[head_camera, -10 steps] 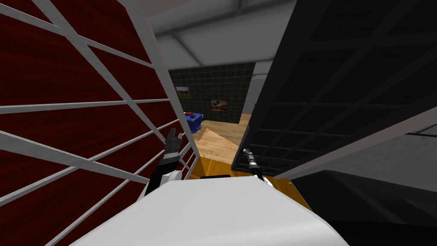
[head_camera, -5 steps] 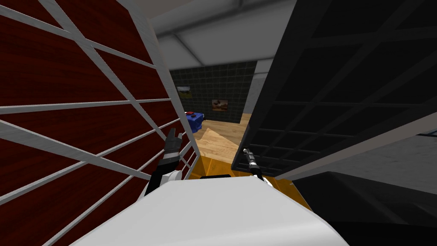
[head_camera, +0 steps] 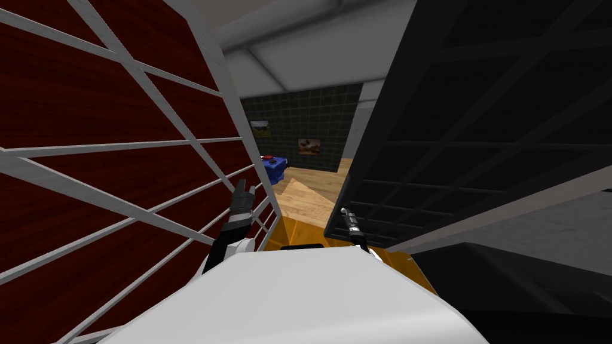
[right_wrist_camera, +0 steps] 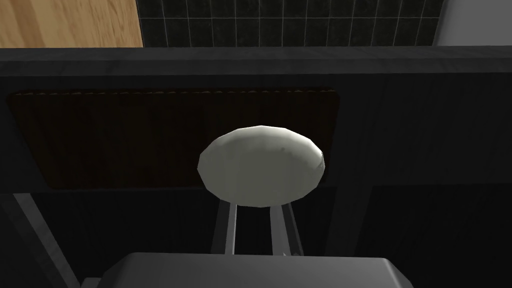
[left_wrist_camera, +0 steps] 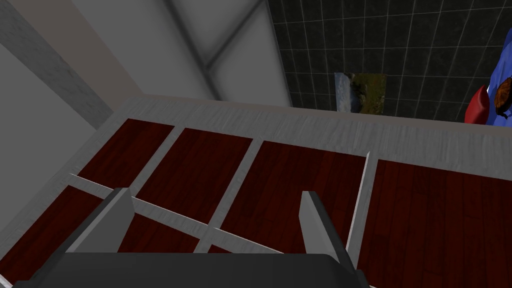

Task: Pull the door open

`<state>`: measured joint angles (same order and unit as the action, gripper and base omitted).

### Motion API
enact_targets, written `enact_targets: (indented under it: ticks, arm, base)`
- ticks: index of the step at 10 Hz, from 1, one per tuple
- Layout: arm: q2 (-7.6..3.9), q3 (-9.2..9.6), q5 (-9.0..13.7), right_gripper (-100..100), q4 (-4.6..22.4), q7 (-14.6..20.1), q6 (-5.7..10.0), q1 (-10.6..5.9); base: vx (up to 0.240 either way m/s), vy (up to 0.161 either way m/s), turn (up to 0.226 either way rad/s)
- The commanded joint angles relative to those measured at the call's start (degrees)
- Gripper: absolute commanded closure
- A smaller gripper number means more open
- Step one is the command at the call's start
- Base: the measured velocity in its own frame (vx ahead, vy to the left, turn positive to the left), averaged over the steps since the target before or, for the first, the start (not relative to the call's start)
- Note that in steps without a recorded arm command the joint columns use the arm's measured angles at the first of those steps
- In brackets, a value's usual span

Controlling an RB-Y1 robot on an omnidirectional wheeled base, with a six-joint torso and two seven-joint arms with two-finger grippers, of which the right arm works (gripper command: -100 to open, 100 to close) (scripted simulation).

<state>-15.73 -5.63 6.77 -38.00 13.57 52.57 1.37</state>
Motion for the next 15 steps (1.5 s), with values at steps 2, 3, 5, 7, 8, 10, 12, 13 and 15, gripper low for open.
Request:
enact_targets:
  ticks: [2,3,5,7,8,10,12,13,15]
  arm:
    - [0.54,1.17,0.81,100,0.52,2.86,0.90,-1.24]
    - [0.54,1.17,0.81,100,0.52,2.86,0.90,-1.24]
    - [0.32,2.17,2.75,100,0.70,6.76,0.76,-1.47]
    - [-0.13,1.81,3.65,-100,0.37,8.66,-0.63,-0.44]
    - [-0.03,1.94,4.06,-100,0.27,9.59,-0.69,-0.47]
    - [0.26,2.33,5.20,-100,0.00,12.31,-0.89,-0.54]
    - [0.62,2.83,6.63,-100,-0.35,15.71,-1.13,-0.64]
    - [0.83,3.11,7.46,-100,-0.54,17.36,-1.27,-0.69]
    - [1.05,3.40,8.31,-100,-0.74,20.19,-1.42,-0.75]
  base:
    - [-0.026,-0.012,0.038]
    - [-0.011,0.005,-0.006]
    - [-0.034,-0.014,0.065]
    - [-0.038,-0.022,0.018]
    - [-0.050,-0.013,0.037]
    - [-0.059,0.027,0.050]
    - [-0.077,0.003,0.034]
    - [-0.083,-0.007,0.050]
    - [-0.044,-0.014,0.023]
